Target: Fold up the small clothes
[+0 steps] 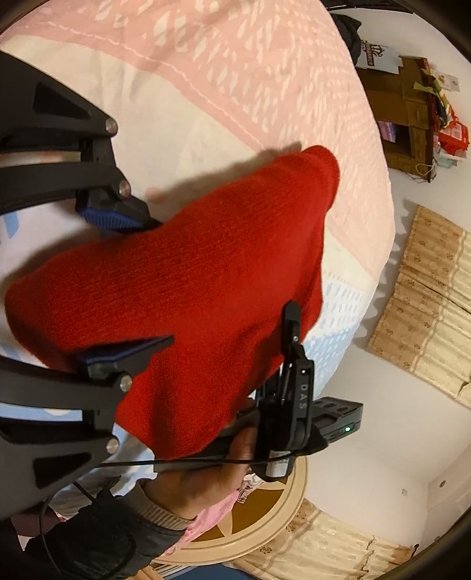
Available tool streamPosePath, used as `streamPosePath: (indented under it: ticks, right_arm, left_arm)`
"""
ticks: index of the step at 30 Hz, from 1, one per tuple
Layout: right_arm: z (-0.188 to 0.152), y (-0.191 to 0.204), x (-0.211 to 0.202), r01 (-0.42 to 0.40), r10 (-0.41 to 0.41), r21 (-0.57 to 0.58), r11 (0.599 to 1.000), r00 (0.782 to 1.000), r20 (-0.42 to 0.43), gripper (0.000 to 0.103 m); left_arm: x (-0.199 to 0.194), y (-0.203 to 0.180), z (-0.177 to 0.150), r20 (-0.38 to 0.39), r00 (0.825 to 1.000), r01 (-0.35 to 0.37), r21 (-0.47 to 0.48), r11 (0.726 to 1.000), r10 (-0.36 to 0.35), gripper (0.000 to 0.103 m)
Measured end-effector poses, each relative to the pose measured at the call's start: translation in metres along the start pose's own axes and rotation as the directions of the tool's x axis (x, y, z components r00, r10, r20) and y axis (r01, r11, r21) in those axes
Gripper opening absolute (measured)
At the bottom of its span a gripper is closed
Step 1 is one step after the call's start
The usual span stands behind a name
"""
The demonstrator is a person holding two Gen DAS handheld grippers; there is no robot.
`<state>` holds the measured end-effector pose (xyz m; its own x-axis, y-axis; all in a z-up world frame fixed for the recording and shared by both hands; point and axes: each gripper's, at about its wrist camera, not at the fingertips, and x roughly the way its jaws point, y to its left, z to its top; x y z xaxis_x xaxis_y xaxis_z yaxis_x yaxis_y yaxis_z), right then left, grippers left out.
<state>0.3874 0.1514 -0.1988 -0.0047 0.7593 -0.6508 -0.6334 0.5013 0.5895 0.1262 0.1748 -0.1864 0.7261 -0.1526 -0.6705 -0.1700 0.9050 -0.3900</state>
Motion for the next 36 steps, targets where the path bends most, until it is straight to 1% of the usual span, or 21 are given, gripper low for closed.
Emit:
streamPosePath:
  ticks: [3, 5, 8, 9, 10, 11, 13, 14, 15, 16, 17, 18, 20, 22, 24, 26, 28, 29, 31, 32, 36]
  right_arm:
    - [-0.003, 0.002, -0.015, 0.001, -0.001, -0.002, 1.0, 0.999, 0.033, 0.04]
    - [-0.007, 0.009, -0.032, 0.013, -0.011, -0.036, 0.999, 0.998, 0.064, 0.055]
    - [-0.017, 0.022, -0.066, -0.002, 0.009, -0.06, 0.998, 0.993, 0.118, 0.058]
    - [-0.023, 0.03, -0.081, -0.038, 0.048, -0.071, 0.997, 0.99, 0.135, 0.058]
    - [-0.028, 0.037, -0.09, -0.074, 0.085, -0.083, 0.994, 0.986, 0.142, 0.058]
    - [-0.037, 0.046, -0.099, -0.14, 0.152, -0.099, 0.985, 0.979, 0.137, 0.058]
    - [-0.052, 0.057, -0.1, -0.244, 0.254, -0.108, 0.964, 0.964, 0.082, 0.059]
    - [-0.062, 0.06, -0.094, -0.276, 0.281, -0.102, 0.956, 0.959, 0.039, 0.059]
    - [-0.073, 0.061, -0.087, -0.261, 0.262, -0.094, 0.961, 0.965, -0.001, 0.059]
    - [-0.086, 0.057, -0.077, -0.197, 0.194, -0.09, 0.976, 0.98, -0.039, 0.059]
    - [-0.095, 0.052, -0.069, -0.146, 0.141, -0.084, 0.986, 0.988, -0.064, 0.059]
    - [-0.103, 0.045, -0.064, -0.118, 0.112, -0.072, 0.99, 0.991, -0.076, 0.059]
    - [-0.111, 0.037, -0.068, -0.156, 0.155, -0.03, 0.987, 0.988, -0.024, 0.059]
    - [-0.113, 0.039, -0.076, -0.16, 0.16, -0.007, 0.987, 0.987, 0.012, 0.059]
    - [-0.116, 0.053, -0.09, -0.113, 0.115, -0.029, 0.993, 0.991, 0.069, 0.059]
    - [-0.122, 0.069, -0.112, -0.019, 0.03, -0.078, 0.997, 0.989, 0.146, 0.064]
    - [-0.129, 0.09, -0.133, 0.138, -0.105, -0.132, 0.981, 0.966, 0.235, 0.069]
    - [-0.133, 0.101, -0.143, 0.214, -0.164, -0.157, 0.964, 0.946, 0.281, 0.069]
    - [-0.143, 0.12, -0.163, 0.309, -0.233, -0.173, 0.935, 0.904, 0.358, 0.069]
    - [-0.144, 0.125, -0.17, 0.33, -0.246, -0.176, 0.928, 0.893, 0.376, 0.069]
    - [-0.163, 0.156, -0.191, 0.43, -0.3, -0.216, 0.877, 0.839, 0.453, 0.069]
  left_arm:
    - [-0.01, -0.004, -0.001, 0.009, 1.0, -0.008, 0.01, 1.0, 0.007, 0.058]
    - [-0.017, -0.005, 0.002, 0.037, 0.999, -0.015, 0.015, 1.0, 0.014, 0.067]
    - [-0.03, -0.007, 0.005, 0.117, 0.991, -0.068, 0.029, 0.997, 0.064, 0.069]
    - [-0.032, -0.006, 0.006, 0.135, 0.986, -0.101, 0.031, 0.994, 0.096, 0.075]
    - [-0.031, -0.004, 0.007, 0.139, 0.982, -0.133, 0.025, 0.991, 0.128, 0.078]
    - [-0.026, -0.001, 0.008, 0.117, 0.978, -0.177, 0.025, 0.984, 0.173, 0.079]
    - [-0.013, 0.004, 0.01, 0.079, 0.97, -0.233, 0.016, 0.972, 0.231, 0.081]
    - [-0.011, 0.009, 0.008, 0.067, 0.969, -0.239, -0.005, 0.971, 0.239, 0.083]
    - [-0.009, 0.014, 0.006, 0.055, 0.971, -0.232, -0.032, 0.972, 0.233, 0.086]
    - [-0.008, 0.019, 0.005, 0.047, 0.973, -0.222, -0.055, 0.974, 0.224, 0.089]
    - [-0.006, 0.022, 0.003, 0.034, 0.976, -0.212, -0.068, 0.975, 0.215, 0.093]
    - [-0.005, 0.024, 0.0, 0.024, 0.977, -0.21, -0.073, 0.975, 0.212, 0.093]
    - [-0.01, 0.019, -0.004, 0.047, 0.976, -0.211, -0.077, 0.975, 0.215, 0.093]
    - [-0.018, 0.01, -0.005, 0.052, 0.973, -0.22, -0.062, 0.973, 0.223, 0.092]
    - [-0.032, -0.001, -0.005, 0.078, 0.968, -0.237, -0.036, 0.971, 0.239, 0.092]
    - [-0.048, -0.014, -0.006, 0.118, 0.954, -0.279, 0.01, 0.96, 0.276, 0.092]
    - [-0.066, -0.026, -0.008, 0.186, 0.93, -0.334, 0.06, 0.941, 0.318, 0.093]
    - [-0.075, -0.032, -0.009, 0.215, 0.916, -0.362, 0.081, 0.929, 0.338, 0.095]
    - [-0.09, -0.043, -0.01, 0.269, 0.89, -0.407, 0.109, 0.907, 0.367, 0.097]
    - [-0.096, -0.047, -0.01, 0.293, 0.882, -0.417, 0.118, 0.901, 0.37, 0.098]
    - [-0.114, -0.06, -0.007, 0.344, 0.88, -0.395, 0.143, 0.908, 0.328, 0.102]
